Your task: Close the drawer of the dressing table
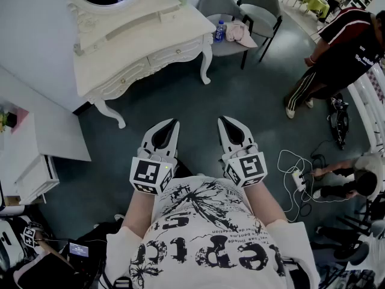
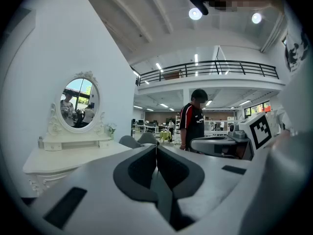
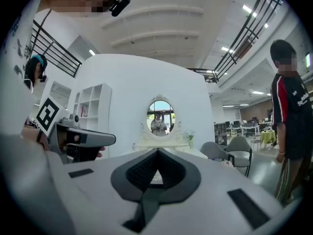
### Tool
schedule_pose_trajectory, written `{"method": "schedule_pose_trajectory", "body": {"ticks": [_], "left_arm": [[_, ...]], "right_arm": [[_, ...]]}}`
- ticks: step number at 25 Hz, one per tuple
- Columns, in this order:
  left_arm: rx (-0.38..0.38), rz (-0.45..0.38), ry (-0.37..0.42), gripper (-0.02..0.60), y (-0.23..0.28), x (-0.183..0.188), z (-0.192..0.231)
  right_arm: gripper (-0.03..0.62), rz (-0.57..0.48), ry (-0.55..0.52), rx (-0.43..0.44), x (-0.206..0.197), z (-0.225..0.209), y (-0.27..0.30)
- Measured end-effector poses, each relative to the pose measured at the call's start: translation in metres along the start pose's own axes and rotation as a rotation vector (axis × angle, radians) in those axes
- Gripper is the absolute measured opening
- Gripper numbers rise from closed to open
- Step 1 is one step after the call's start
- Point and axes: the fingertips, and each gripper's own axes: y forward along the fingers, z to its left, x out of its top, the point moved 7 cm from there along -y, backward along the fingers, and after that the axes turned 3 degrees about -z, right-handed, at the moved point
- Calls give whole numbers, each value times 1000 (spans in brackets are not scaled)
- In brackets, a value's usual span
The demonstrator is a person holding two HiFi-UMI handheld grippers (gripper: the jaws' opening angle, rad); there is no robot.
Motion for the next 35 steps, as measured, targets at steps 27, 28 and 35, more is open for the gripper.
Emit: {"method": "schedule_pose_trajectory", "body": {"ticks": [27,28,35], "left_arm": [[-47,71,-24,20,56,-19,-9],[-46,73,-27,20,62,-20,-4],[-69,93,-50,20,120,-25,55]], "right_arm": [[17,83,96,-69,-32,-47,9],[17,88,96,-70,-34,-50,15],[17,135,69,-104,-48,-74,86]]}}
